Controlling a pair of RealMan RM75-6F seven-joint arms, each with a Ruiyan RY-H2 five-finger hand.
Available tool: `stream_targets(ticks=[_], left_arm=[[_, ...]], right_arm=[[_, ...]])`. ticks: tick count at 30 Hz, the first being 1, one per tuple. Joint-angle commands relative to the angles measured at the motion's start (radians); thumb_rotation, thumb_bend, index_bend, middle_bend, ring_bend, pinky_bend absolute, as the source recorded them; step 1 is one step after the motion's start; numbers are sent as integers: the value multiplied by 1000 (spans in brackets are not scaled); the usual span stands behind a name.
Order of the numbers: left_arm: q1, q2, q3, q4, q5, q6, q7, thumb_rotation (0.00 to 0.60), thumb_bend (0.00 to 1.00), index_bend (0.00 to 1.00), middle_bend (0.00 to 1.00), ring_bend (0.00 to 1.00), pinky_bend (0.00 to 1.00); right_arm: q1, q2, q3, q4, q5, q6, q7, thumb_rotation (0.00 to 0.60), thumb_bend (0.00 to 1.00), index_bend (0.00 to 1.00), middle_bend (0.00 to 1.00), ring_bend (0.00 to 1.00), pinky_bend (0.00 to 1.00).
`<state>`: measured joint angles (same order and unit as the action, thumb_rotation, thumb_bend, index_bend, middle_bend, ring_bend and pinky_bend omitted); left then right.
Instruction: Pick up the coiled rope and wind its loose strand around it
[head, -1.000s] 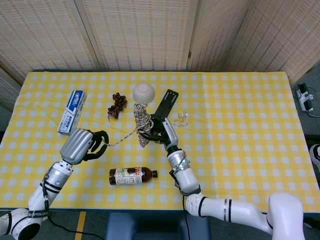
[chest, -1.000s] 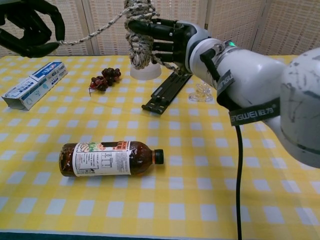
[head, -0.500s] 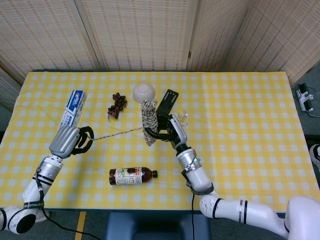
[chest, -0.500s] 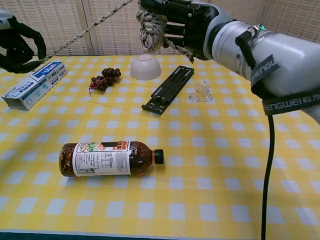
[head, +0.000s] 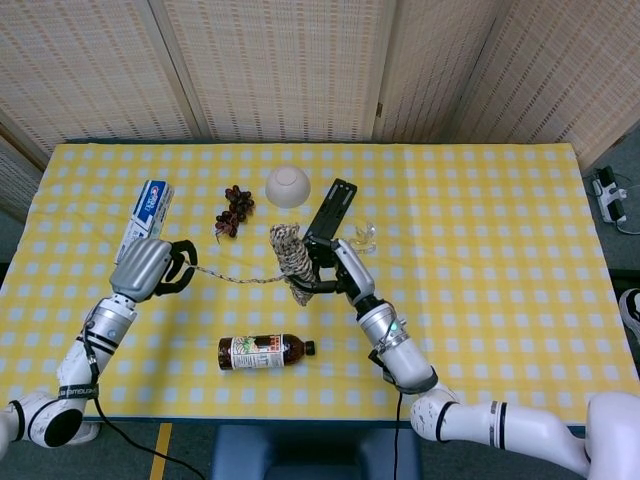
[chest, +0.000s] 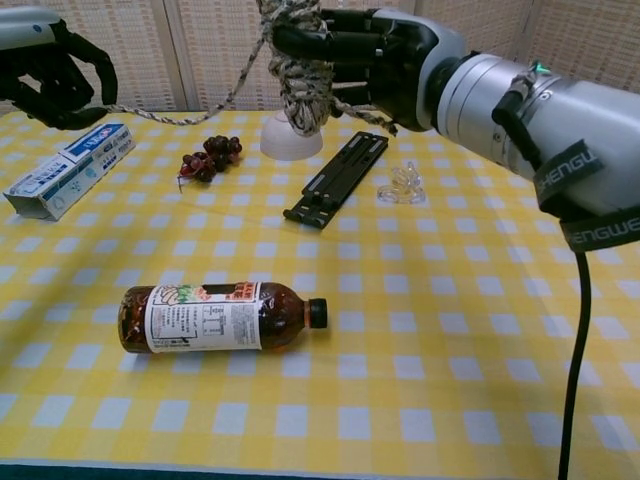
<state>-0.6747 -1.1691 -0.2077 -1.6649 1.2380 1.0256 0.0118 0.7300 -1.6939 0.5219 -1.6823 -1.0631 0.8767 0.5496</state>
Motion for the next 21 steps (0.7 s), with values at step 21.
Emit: stream_targets(ticks=[21], left_arm=[[-170,0,-49,-112,-14,-31,387,600,589,656,903,809,756]], right_arm=[[100,92,-126,-52,-57,-42,-294,600,722,990,810,874,741]])
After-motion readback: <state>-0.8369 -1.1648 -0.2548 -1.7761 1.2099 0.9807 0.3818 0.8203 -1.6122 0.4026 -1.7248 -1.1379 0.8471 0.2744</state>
